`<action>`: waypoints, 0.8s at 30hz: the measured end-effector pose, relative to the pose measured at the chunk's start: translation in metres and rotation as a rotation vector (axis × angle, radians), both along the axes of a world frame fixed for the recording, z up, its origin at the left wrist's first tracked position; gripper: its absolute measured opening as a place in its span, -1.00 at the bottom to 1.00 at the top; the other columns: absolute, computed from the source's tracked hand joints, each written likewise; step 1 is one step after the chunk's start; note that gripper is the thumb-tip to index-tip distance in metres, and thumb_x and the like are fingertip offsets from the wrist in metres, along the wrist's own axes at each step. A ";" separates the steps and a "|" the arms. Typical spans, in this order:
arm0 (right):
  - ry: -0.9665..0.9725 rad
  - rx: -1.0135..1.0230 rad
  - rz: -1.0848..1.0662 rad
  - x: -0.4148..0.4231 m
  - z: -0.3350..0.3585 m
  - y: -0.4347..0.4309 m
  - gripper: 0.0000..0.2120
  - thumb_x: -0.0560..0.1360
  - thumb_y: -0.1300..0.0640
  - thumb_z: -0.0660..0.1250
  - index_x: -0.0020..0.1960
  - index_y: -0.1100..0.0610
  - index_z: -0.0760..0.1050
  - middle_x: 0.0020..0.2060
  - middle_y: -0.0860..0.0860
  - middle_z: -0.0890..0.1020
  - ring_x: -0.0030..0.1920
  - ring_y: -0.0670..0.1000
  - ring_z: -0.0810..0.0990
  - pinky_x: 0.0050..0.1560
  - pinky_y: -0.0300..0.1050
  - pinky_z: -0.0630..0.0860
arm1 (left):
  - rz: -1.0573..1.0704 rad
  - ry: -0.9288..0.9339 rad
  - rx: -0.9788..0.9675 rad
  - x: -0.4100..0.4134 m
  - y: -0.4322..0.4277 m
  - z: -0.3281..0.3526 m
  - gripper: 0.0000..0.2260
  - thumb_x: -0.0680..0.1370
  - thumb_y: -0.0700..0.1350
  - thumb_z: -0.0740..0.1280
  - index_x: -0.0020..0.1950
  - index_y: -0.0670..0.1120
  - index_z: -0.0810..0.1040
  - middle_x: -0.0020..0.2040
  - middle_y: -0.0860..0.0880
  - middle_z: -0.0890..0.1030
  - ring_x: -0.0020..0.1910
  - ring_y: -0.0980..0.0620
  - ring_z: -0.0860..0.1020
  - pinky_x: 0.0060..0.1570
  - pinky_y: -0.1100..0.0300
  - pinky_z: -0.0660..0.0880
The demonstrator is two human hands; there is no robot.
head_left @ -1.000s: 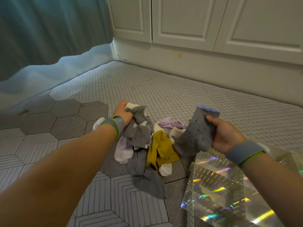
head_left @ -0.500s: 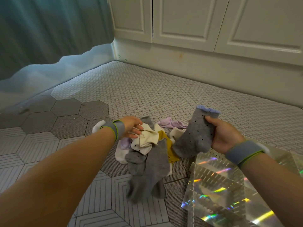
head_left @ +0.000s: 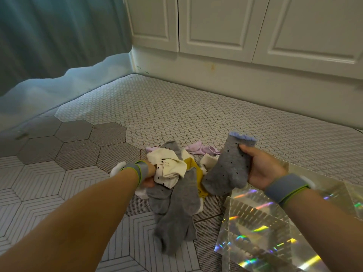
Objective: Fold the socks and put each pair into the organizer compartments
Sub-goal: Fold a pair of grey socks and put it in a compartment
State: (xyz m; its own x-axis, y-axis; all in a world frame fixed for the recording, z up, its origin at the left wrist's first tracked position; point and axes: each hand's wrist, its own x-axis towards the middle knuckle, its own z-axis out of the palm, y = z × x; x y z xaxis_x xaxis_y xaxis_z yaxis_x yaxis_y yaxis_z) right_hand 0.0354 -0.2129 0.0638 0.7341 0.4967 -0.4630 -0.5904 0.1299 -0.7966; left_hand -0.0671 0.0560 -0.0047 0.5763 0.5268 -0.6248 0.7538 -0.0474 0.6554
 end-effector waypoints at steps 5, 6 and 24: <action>0.009 -0.021 -0.010 -0.001 -0.007 0.000 -0.79 0.59 0.11 0.16 -0.05 0.16 0.53 -0.33 0.05 0.70 -0.18 0.06 0.63 -0.13 0.01 0.51 | 0.052 0.038 -0.092 0.003 -0.002 -0.010 -0.85 0.55 -0.18 0.28 -0.20 -0.08 0.37 -0.44 -0.09 0.37 -0.48 0.04 0.31 -0.48 0.31 0.29; 0.006 -0.023 -0.009 -0.001 -0.008 0.000 -0.79 0.59 0.11 0.16 -0.05 0.17 0.53 -0.33 0.06 0.70 -0.15 0.08 0.62 -0.11 0.02 0.51 | 0.043 0.074 -0.107 0.003 -0.001 -0.007 -0.80 0.54 -0.17 0.30 -0.26 -0.08 0.35 -0.46 -0.06 0.35 -0.49 0.06 0.28 -0.53 0.36 0.25; -0.020 -0.011 -0.022 -0.005 0.008 -0.009 -0.76 0.60 0.11 0.14 0.12 0.21 0.50 -0.02 0.15 0.63 -0.03 0.13 0.60 -0.03 0.05 0.52 | -0.078 0.249 -0.107 0.009 -0.012 0.008 -0.70 0.55 -0.09 0.28 -0.38 -0.10 0.39 -0.57 0.02 0.41 -0.52 0.10 0.29 -0.52 0.32 0.23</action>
